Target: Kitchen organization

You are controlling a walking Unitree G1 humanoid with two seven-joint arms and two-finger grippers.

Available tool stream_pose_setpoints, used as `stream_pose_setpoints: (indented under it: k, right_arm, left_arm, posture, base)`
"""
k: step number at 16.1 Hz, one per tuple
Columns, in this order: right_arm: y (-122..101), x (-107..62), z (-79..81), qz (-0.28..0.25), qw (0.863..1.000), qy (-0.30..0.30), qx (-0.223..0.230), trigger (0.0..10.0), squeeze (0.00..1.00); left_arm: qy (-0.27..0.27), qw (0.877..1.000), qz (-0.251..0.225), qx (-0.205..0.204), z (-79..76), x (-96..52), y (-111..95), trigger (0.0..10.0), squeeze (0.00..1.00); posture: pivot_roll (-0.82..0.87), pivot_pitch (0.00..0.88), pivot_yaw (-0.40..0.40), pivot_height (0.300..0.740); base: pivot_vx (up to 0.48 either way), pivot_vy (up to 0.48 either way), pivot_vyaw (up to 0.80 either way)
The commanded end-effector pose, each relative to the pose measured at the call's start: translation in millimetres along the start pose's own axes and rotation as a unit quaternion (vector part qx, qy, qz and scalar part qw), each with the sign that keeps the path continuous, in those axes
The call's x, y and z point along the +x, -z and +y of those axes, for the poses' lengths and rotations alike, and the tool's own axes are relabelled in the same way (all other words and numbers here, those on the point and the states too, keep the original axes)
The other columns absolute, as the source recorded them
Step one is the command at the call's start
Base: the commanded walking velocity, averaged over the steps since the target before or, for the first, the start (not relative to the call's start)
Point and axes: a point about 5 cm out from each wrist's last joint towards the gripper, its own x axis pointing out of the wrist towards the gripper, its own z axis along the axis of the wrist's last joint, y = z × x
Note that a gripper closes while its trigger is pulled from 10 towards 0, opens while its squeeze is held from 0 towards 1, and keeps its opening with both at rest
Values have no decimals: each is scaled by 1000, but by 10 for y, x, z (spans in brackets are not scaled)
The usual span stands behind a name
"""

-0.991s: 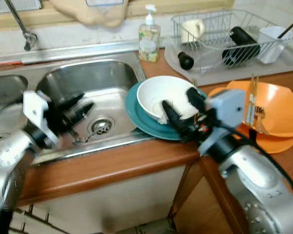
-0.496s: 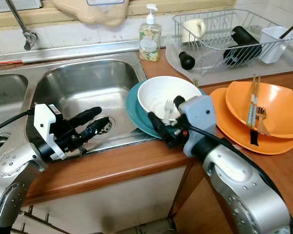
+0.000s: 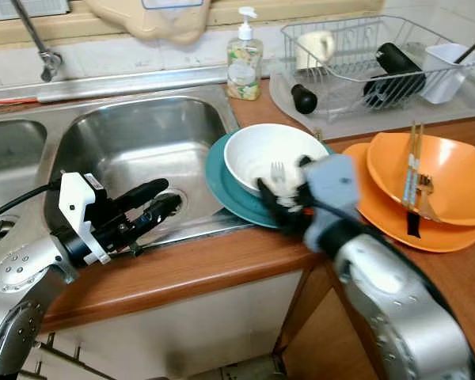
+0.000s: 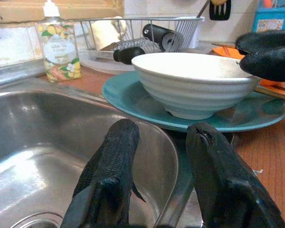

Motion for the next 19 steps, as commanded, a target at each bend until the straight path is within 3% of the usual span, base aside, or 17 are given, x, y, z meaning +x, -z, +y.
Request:
stream_pose_setpoints:
  k: [1, 2, 3, 10, 19]
  right_arm:
    - [3, -40, -52, -1, 1000, 16, 15, 4784, 0]
    - [15, -51, -73, -2, 999, 22, 25, 3098, 0]
    - [16, -52, -80, -5, 999, 23, 35, 0, 0]
    - [72, -44, -53, -7, 997, 11, 72, 0, 0]
    - [112, 8, -96, 6, 998, 15, 67, 0, 0]
  left_arm:
    - [6, 1000, 1, 6, -30, 8, -25, 10000, 0]
    - [8, 1000, 1, 7, -33, 15, -24, 10000, 0]
    - [10, 1000, 0, 6, -37, 25, -27, 10000, 0]
    - [22, 1000, -8, 0, -78, 81, -45, 10000, 0]
    - [16, 1000, -16, 2, -75, 126, -46, 10000, 0]
  posture:
    - [-80, 0, 64, 740]
    - [-84, 0, 66, 740]
    - [-85, 0, 68, 740]
    - [-90, 0, 65, 740]
    - [-94, 0, 49, 740]
  base:
    - [0, 0, 0]
    - [0, 0, 0]
    - [0, 0, 0]
    - [0, 0, 0]
    - [0, 0, 0]
